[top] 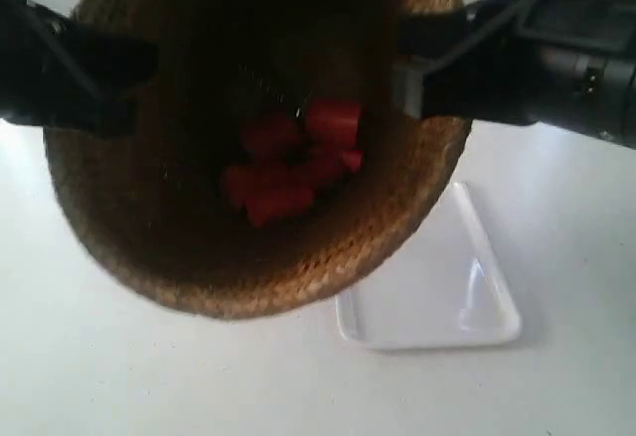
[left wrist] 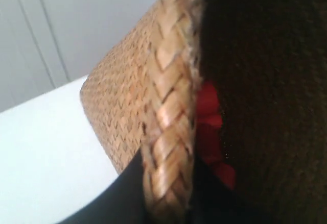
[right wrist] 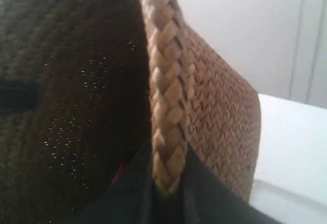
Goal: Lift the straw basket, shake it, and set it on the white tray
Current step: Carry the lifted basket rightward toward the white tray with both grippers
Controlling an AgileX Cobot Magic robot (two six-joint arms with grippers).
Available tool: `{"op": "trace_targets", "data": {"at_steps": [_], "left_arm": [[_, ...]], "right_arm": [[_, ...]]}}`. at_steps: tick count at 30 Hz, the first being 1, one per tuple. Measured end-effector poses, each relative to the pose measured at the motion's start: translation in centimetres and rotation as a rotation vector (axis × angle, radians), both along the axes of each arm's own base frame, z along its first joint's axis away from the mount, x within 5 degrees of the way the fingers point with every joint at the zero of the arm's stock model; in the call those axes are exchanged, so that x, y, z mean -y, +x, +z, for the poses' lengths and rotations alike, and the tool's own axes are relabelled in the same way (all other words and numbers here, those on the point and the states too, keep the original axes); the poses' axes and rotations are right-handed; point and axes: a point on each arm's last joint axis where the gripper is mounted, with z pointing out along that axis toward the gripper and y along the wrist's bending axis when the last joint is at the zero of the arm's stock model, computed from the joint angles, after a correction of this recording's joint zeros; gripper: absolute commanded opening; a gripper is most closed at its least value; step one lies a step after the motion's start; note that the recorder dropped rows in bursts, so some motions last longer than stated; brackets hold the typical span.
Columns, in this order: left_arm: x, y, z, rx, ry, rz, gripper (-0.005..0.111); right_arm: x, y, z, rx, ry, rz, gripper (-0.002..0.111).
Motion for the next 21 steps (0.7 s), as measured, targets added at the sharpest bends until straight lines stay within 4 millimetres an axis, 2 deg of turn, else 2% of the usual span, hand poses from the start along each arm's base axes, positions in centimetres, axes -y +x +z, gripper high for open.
{"op": "trace_targets", "data": {"at_steps": [3,6,8,10,11,14,17,18,19,20,21], "left_arm": [[-0.7,-2.3,1.9,0.033,-0.015,-0.04,0.0],[-1.5,-2.6,2.6,0.144,-0.053,0.019,0.0],[-1.5,-1.3,1.4,0.154,-0.047,0.072,0.0],[-1.1,-0.2,-0.1,0.06,-0.021,0.066,0.0],[-0.9,-0.3,-0.4,-0.001,-0.007,0.042,0.0],[-1.0,-2.2,0.7,-0.078,0.004,-0.039,0.0],[-1.7,-2.9,1.8,0.03,-0.038,0.001,0.0],[-1.9,-2.5,1.6,0.074,-0.055,0.039,0.0],[-1.8,-1.1,0.5,0.094,-0.053,0.088,0.0],[-1.5,-0.6,-0.1,0.063,-0.043,0.086,0.0],[-1.1,-0.6,-0.6,-0.025,-0.023,0.046,0.0]], "right_arm": [[0.3,-2.2,2.1,0.021,0.044,0.054,0.0],[0.8,-2.4,2.7,0.14,0.049,0.015,0.0],[0.6,-0.9,1.2,0.151,0.005,-0.025,0.0],[0.0,0.3,-0.5,0.058,-0.016,-0.026,0.0],[-0.3,0.3,-0.9,-0.006,-0.025,0.001,0.0],[-0.5,-1.7,0.6,-0.082,0.002,0.09,0.0],[0.3,-3.1,2.3,0.058,0.047,0.08,0.0],[0.5,-2.9,2.3,0.118,0.052,0.047,0.0],[0.4,-1.6,0.9,0.159,0.023,-0.009,0.0],[0.2,-0.9,0.3,0.139,0.012,-0.022,0.0],[-0.3,-0.7,-0.6,0.041,-0.008,0.016,0.0]]}}
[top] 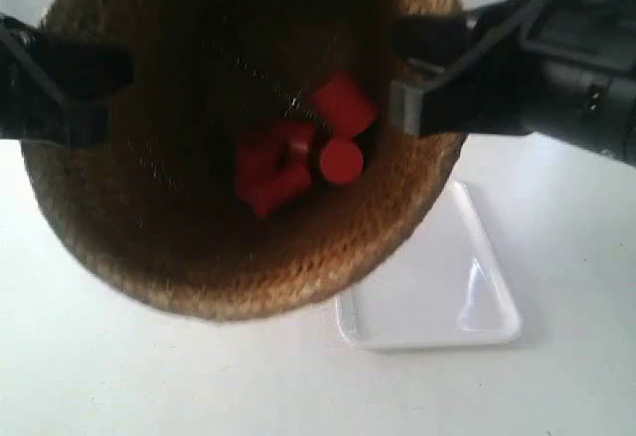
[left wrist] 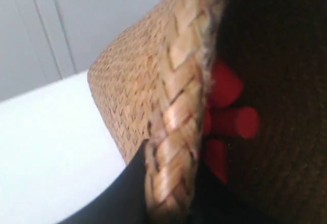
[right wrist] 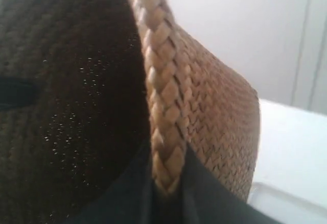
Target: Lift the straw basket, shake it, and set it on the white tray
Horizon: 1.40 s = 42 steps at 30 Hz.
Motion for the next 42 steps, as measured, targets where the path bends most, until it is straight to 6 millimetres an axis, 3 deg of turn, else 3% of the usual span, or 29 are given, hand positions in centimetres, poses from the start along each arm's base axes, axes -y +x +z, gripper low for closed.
{"op": "trace_targets", "data": {"at_steps": [1,2,4,5,7,8,9,11,12,14,16,19,22,25,28,31,34,39,42], "left_arm": [[0.1,-0.5,0.2,-0.029,0.003,-0.027,0.0],[-0.1,-2.1,1.8,-0.018,-0.009,-0.071,0.0],[-0.9,-3.0,3.5,0.132,-0.05,-0.029,0.0],[-1.1,-2.7,3.5,0.171,-0.061,-0.001,0.0],[-0.4,0.1,1.0,0.105,-0.043,0.052,0.0],[-0.1,0.1,0.3,0.032,-0.016,0.018,0.0],[0.3,-1.0,0.4,-0.039,0.013,-0.053,0.0],[-0.1,-2.7,2.1,0.039,-0.004,-0.078,0.0],[-0.3,-2.7,2.6,0.108,-0.024,-0.052,0.0],[-0.5,-0.9,2.5,0.201,-0.056,0.043,0.0],[0.1,0.1,0.7,0.042,-0.03,0.015,0.0],[0.2,-1.3,0.4,-0.085,-0.002,-0.062,0.0],[-0.5,-2.5,1.5,-0.009,-0.045,-0.046,0.0],[-1.0,-1.3,2.2,0.139,-0.122,0.06,0.0],[-0.4,-0.6,1.7,0.083,-0.099,0.041,0.0],[-0.3,-2.0,2.1,0.009,-0.063,-0.038,0.0],[-0.7,-2.9,2.9,0.054,-0.075,-0.039,0.0],[-0.2,-0.7,1.0,0.045,-0.053,0.011,0.0],[0.1,-1.8,0.7,-0.025,-0.008,-0.064,0.0]], "right_arm": [[-0.1,-0.5,0.3,-0.041,0.0,0.034,0.0],[0.0,-2.0,1.7,-0.039,0.029,0.082,0.0],[0.8,-3.2,3.2,0.081,0.061,0.068,0.0],[1.0,-2.9,3.1,0.128,0.066,0.035,0.0],[0.2,0.0,-0.3,0.043,0.013,-0.025,0.0],[-0.2,0.1,-0.8,-0.032,0.006,-0.001,0.0],[-0.6,-0.9,-0.3,-0.115,0.001,0.068,0.0],[-0.1,-2.6,1.5,-0.04,0.024,0.103,0.0],[0.2,-2.7,2.0,0.015,0.035,0.088,0.0],[0.3,-1.1,1.8,0.122,0.046,-0.001,0.0],[-0.6,0.3,0.1,0.005,0.003,0.014,0.0],[-1.0,-1.2,0.3,-0.117,-0.027,0.109,0.0],[-0.3,-2.8,1.9,-0.003,-0.018,0.128,0.0],[0.2,-1.7,2.2,0.15,-0.022,0.036,0.0],[-0.2,-0.3,1.3,0.118,-0.053,0.015,0.0],[-0.2,-1.6,2.0,0.062,-0.027,0.072,0.0],[0.3,-2.7,2.9,0.101,0.005,0.08,0.0],[-0.7,-0.4,-0.2,0.066,-0.048,0.032,0.0],[-1.1,-1.4,-0.3,-0.015,-0.049,0.102,0.0]]}}
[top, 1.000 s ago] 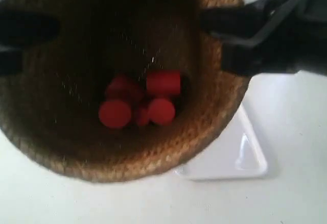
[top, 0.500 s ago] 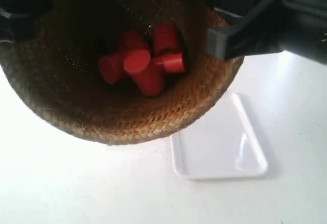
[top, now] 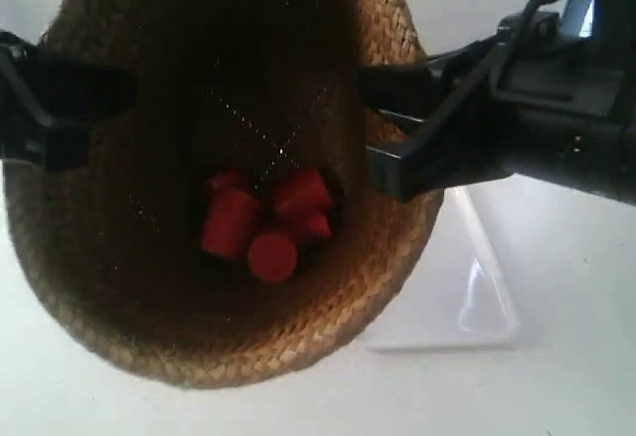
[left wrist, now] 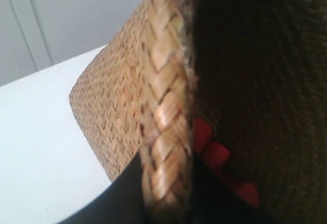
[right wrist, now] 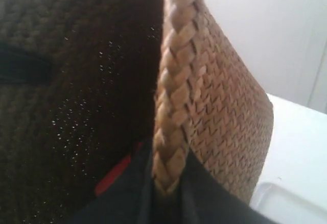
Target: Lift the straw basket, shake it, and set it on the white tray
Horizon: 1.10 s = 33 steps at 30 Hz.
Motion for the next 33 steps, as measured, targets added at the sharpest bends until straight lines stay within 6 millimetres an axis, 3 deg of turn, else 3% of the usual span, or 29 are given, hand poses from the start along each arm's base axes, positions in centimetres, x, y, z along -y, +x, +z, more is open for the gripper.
{"op": "trace_targets", "data": {"at_steps": [3,5,7,10,13,16,18,21,24,28,30,33], "left_arm": [[-0.6,-1.8,1.7,0.105,-0.04,-0.009,0.0],[-1.0,-1.6,2.3,0.205,-0.068,0.042,0.0],[-0.9,-0.3,1.6,0.228,-0.069,0.088,0.0],[-0.1,0.7,0.1,0.118,-0.055,0.068,0.0],[-0.2,-0.7,0.6,0.083,-0.042,0.012,0.0],[-0.7,-1.2,1.7,0.197,-0.057,0.04,0.0],[-0.7,-0.1,1.5,0.247,-0.06,0.088,0.0],[0.0,1.0,0.4,0.163,-0.051,0.079,0.0],[0.2,-0.4,1.0,0.108,-0.032,0.005,0.0],[-0.5,-1.4,2.4,0.233,-0.065,0.032,0.0],[-0.2,-0.1,1.5,0.236,-0.051,0.062,0.0],[0.7,1.0,-0.2,0.122,-0.018,0.035,0.0]], "right_arm": [[0.6,-1.8,1.9,0.092,0.064,0.022,0.0],[1.0,-1.7,2.3,0.172,0.091,-0.022,0.0],[0.8,-0.2,1.1,0.21,0.063,-0.082,0.0],[-0.1,0.8,-0.4,0.117,0.014,-0.062,0.0],[-0.1,-1.0,1.0,0.101,0.033,0.016,0.0],[0.5,-1.9,2.3,0.209,0.065,0.005,0.0],[0.5,-0.8,1.8,0.266,0.042,-0.05,0.0],[-0.5,0.6,0.0,0.178,-0.002,-0.048,0.0],[-0.6,-0.7,0.5,0.12,0.009,0.022,0.0],[0.2,-1.7,1.7,0.228,0.061,-0.004,0.0],[-0.1,-0.4,0.5,0.24,0.04,-0.056,0.0],[-0.7,0.7,-1.0,0.117,0.04,-0.059,0.0]]}}
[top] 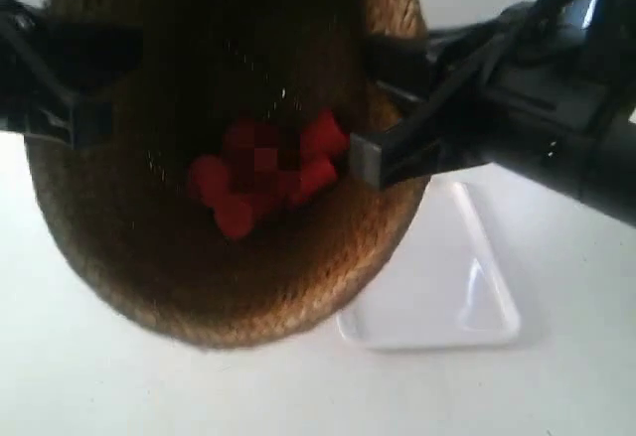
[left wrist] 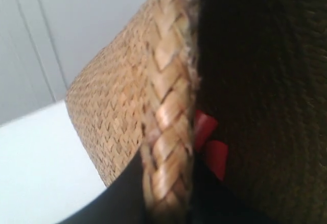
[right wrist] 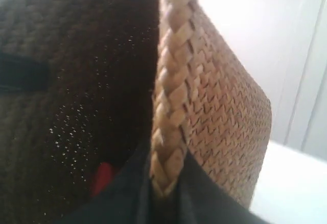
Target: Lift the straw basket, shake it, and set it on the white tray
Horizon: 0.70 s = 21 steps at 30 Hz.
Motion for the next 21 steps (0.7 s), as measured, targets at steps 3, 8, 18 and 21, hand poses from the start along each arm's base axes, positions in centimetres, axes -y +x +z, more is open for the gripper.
{"op": "trace_targets", "data": {"at_steps": [3,8,18,21], "left_arm": [[0.1,-1.5,0.8,-0.034,0.022,-0.074,0.0],[-0.4,-0.6,1.5,0.118,-0.013,0.016,0.0],[-1.0,-1.9,2.1,0.142,-0.012,-0.005,0.0],[-0.3,-0.6,0.8,0.057,-0.029,0.007,0.0]], "right_arm": [[-0.1,-1.5,1.4,-0.044,0.035,0.077,0.0],[0.5,-0.6,1.7,0.114,0.018,-0.017,0.0],[0.6,-1.9,2.8,0.15,0.046,0.015,0.0],[0.1,-0.1,0.8,0.074,0.041,-0.045,0.0]]}}
